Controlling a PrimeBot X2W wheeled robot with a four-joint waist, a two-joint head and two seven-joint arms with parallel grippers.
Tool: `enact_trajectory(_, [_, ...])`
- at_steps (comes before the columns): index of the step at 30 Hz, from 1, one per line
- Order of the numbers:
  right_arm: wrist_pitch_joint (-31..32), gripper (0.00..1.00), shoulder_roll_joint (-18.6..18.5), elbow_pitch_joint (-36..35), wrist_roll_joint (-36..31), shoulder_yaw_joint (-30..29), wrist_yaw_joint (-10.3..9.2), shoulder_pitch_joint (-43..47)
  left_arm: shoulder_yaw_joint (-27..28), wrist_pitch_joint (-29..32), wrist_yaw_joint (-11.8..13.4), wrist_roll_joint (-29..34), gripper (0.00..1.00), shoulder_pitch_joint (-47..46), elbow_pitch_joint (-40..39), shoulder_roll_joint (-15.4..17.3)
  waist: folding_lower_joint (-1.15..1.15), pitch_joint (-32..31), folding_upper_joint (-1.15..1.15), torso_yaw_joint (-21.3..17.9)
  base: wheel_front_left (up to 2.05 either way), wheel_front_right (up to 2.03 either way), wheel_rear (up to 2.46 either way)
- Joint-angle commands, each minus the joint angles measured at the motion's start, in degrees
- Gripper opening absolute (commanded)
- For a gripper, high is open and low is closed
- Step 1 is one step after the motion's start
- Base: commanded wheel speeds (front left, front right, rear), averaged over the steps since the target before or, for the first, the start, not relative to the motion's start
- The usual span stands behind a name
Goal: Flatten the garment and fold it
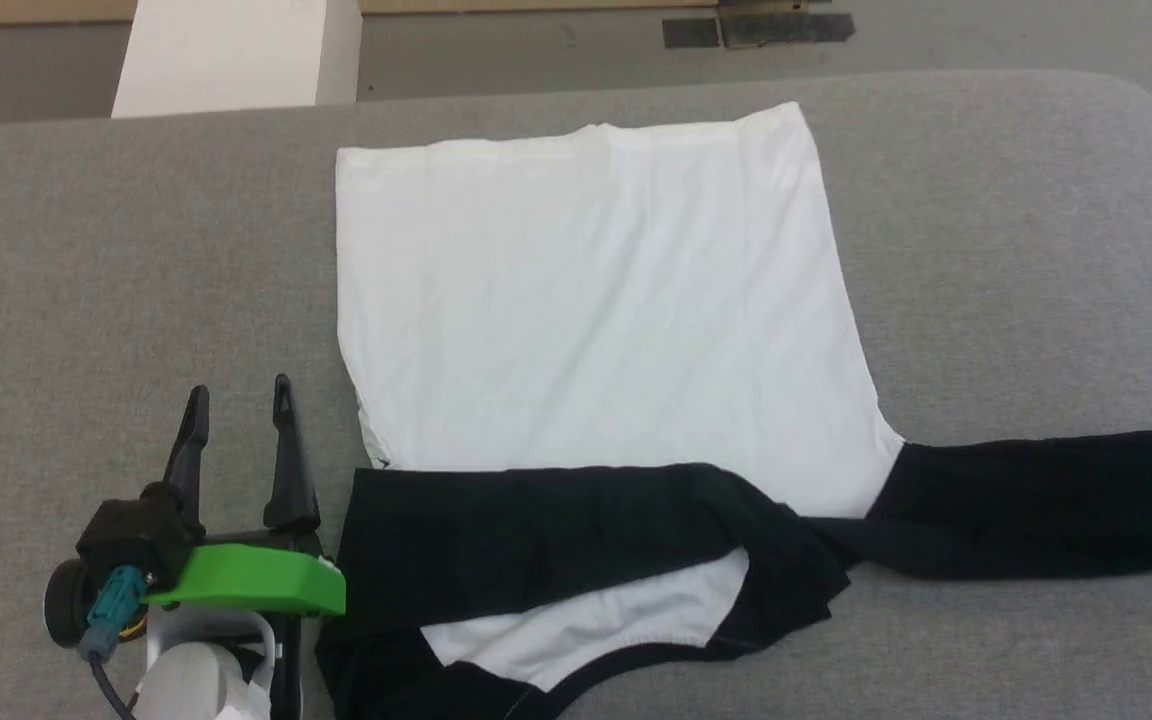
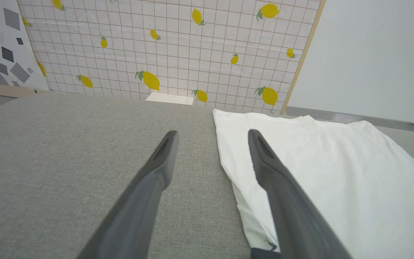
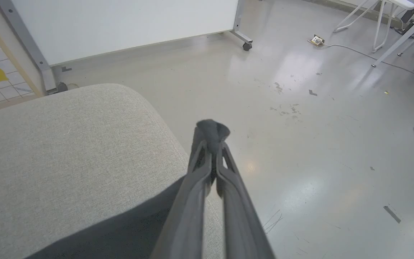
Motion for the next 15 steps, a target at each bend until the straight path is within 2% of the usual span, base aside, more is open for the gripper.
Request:
enact_trajectory(1, [-1.22, 0.00, -0.02, 0.32, -0.58, -0.54, -0.08, 0.36, -0.11, -0.22, -0.34, -0.12, 1.00, 1.13, 0.25, 0.21, 0.00, -0.94, 0.60, -0.61, 0.00, 0.00, 0.00])
enact_trajectory(9, [-9.99, 0.00, -1.68, 2.65, -2.23, -0.52, -0.08, 0.82, -0.27, -0.22, -0.30, -0.43, 1.00, 1.95, 0.85, 0.27, 0.00, -1.67, 0.60, -0.74, 0.00, 0.00, 0.00])
enact_trajectory(12, [-8.56, 0.00, -1.78, 1.45, -0.87, 1.81, -0.08, 0.90, -0.41, -0.22, -0.33, -0.49, 1.00, 1.77, 1.13, 0.43, 0.00, -1.81, 0.60, -0.53, 0.00, 0.00, 0.00])
enact_trajectory(15, [-4.65, 0.00, -0.62, -3.72, 0.98, 4.39, -0.08, 1.73, -0.53, -0.22, -0.32, -0.55, 1.00, 1.62, 1.26, 0.52, 0.00, -1.97, 0.60, -0.31, 0.00, 0.00, 0.00])
